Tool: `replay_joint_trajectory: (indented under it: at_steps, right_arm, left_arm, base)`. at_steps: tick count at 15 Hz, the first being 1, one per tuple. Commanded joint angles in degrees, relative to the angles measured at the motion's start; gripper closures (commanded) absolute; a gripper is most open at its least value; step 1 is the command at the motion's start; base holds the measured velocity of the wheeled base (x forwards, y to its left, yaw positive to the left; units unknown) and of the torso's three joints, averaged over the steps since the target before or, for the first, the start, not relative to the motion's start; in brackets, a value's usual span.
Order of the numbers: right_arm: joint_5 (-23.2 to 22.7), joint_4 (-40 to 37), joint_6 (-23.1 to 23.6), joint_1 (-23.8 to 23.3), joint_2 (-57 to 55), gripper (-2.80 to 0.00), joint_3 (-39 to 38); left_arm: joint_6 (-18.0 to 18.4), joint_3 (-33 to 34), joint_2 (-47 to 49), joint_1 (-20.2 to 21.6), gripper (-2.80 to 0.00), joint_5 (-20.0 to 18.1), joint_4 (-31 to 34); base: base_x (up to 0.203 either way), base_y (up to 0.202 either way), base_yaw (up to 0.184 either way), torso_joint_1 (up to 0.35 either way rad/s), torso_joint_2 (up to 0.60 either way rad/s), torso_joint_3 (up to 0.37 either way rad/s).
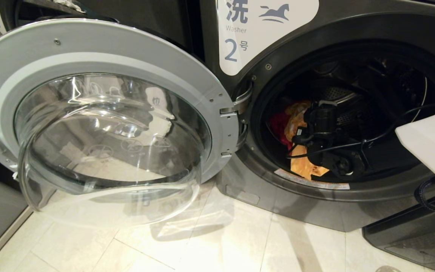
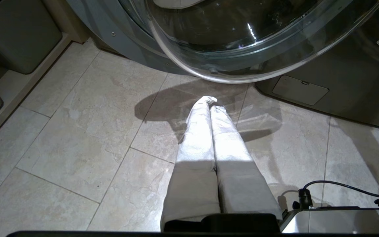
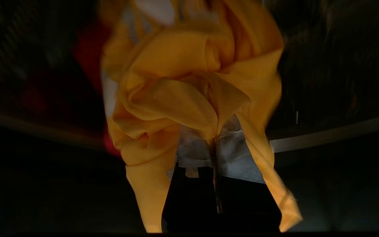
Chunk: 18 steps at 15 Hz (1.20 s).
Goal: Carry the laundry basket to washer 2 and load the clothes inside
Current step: Place the clothes into the washing machine
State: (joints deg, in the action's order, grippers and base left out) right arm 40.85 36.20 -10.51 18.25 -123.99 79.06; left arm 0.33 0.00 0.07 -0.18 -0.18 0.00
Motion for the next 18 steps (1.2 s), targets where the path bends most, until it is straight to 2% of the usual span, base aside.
replay_joint_trajectory:
  at_steps: [1, 2, 3, 5, 7, 12, 13, 18]
  right_arm:
    - [0.01, 19.20, 13.09, -0.34, -3.20, 0.00, 3.09]
    - [-1.42, 26.71, 18.80, -0.40, -5.06, 0.00, 4.25]
    - [-5.37, 34.89, 25.05, -0.47, -7.15, 0.00, 5.39]
    - [-17.19, 46.52, 34.63, -1.38, -11.19, 0.00, 8.01]
    - [-23.90, 51.09, 39.02, -2.73, -13.93, 0.00, 12.44]
    - [-25.29, 51.46, 42.56, -5.97, -15.18, 0.00, 13.73]
    - [-25.29, 51.46, 43.08, -6.21, -15.15, -2.80, 12.76]
    - [-24.33, 51.46, 43.29, -6.29, -15.47, -2.80, 12.27]
  left_arm:
    - [0.02, 0.00, 0.01, 0.01, 0.00, 0.01, 0.00]
    - [0.02, 0.00, 0.01, 0.01, 0.00, 0.01, 0.00]
    - [0.02, 0.00, 0.01, 0.01, 0.00, 0.01, 0.00]
    - [0.02, 0.00, 0.01, 0.01, 0.00, 0.01, 0.00]
    - [0.02, 0.00, 0.01, 0.01, 0.00, 0.01, 0.00]
    - [0.02, 0.00, 0.01, 0.01, 0.00, 0.01, 0.00]
    - [0.02, 0.00, 0.01, 0.01, 0.00, 0.01, 0.00]
    - [0.02, 0.00, 0.01, 0.01, 0.00, 0.01, 0.00]
  base:
    - [0.000, 0.000, 0.000, 0.000, 0.00, 0.000]
    - [0.000, 0.000, 0.000, 0.000, 0.00, 0.000]
    - [0.000, 0.000, 0.000, 0.000, 0.00, 0.000]
    - [0.000, 0.000, 0.000, 0.000, 0.00, 0.000]
    - [0.000, 0.000, 0.000, 0.000, 0.00, 0.000]
    - [0.000, 0.000, 0.000, 0.000, 0.00, 0.000]
    - [0.000, 0.000, 0.000, 0.000, 0.00, 0.000]
    - [0.000, 0.000, 0.000, 0.000, 0.00, 0.000]
